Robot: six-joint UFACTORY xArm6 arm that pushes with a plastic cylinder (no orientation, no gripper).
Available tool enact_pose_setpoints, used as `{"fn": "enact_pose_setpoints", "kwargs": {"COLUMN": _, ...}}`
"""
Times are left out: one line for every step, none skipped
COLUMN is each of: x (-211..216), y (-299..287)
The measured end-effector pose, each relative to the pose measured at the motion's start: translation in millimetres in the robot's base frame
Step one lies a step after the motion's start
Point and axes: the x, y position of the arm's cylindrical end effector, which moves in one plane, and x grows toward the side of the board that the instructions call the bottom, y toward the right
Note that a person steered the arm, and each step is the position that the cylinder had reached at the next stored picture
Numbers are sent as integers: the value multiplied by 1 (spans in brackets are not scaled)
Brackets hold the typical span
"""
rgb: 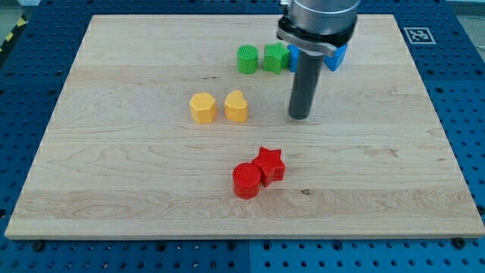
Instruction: Push the green blocks to the top of the red blocks
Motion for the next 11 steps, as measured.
{"fn": "enact_pose_setpoints", "kwargs": {"x": -25, "y": -62}}
{"fn": "enact_pose_setpoints", "kwargs": {"x": -57, "y": -135}}
{"fn": "enact_pose_setpoints", "kwargs": {"x": -116, "y": -178}}
{"fn": "enact_pose_setpoints", "kwargs": {"x": -177, "y": -160}}
{"fn": "enact_pose_setpoints", "kwargs": {"x": -184, "y": -105}}
{"fn": "enact_pose_setpoints", "kwargs": {"x": -163, "y": -76}}
{"fn": "enact_pose_setpoints", "kwargs": {"x": -138, "y": -65}}
{"fn": "enact_pose_setpoints", "kwargs": {"x": -120, "y": -62}}
{"fn": "enact_pose_setpoints", "kwargs": {"x": -102, "y": -59}}
{"fn": "enact_pose_setpoints", "kwargs": {"x": -80, "y": -59}}
{"fn": "enact_pose_setpoints", "kwargs": {"x": -49, "y": -59}}
